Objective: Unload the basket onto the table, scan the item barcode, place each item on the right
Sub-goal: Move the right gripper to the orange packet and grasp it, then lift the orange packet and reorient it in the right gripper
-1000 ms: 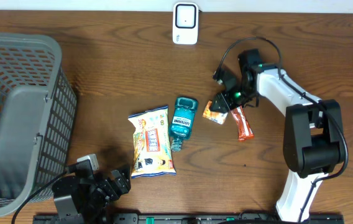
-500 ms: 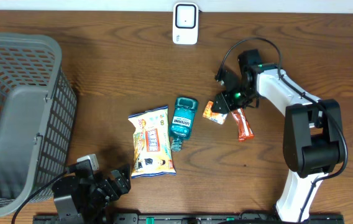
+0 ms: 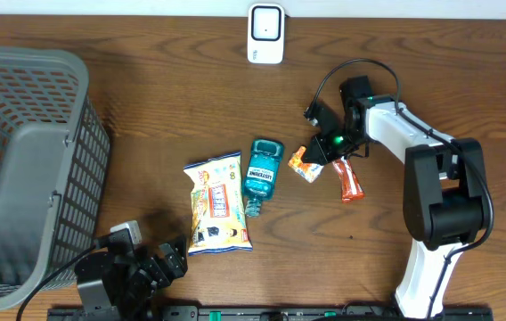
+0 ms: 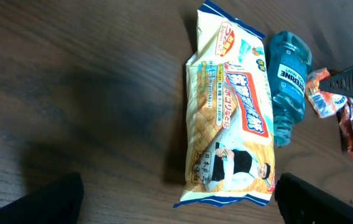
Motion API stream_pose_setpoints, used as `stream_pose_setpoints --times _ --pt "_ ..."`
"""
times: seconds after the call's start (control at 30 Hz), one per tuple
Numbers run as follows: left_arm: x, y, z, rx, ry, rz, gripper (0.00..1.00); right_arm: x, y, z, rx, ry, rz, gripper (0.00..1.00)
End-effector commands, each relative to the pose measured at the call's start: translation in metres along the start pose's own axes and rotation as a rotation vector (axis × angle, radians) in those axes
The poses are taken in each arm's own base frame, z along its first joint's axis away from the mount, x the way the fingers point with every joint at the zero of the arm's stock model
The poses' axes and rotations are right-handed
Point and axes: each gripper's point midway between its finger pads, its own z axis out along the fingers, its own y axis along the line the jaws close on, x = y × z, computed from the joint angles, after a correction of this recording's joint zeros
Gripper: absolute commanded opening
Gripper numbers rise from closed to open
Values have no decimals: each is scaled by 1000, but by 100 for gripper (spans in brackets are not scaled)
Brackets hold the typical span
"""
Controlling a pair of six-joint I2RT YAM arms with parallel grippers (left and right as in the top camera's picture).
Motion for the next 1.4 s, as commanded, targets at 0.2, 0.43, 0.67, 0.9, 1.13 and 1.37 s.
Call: stream_pose_setpoints --times 0.2,0.43,0.67,0.9,1.13,1.37 --pt "10 3 1 -5 39 -2 98 0 61 -25 -357 71 181 1" --pt "10 3 1 -5 39 -2 98 2 118 -74 -662 68 214 1" --pt "10 3 1 -5 39 -2 98 14 154 -95 -811 64 183 1" --pt "10 3 1 -5 39 -2 98 38 163 -78 -774 173 133 1" --pt "10 3 1 -5 39 -2 99 68 175 -73 -799 216 135 1" --pt "10 3 1 -5 39 -2 99 114 197 -90 -842 183 130 1"
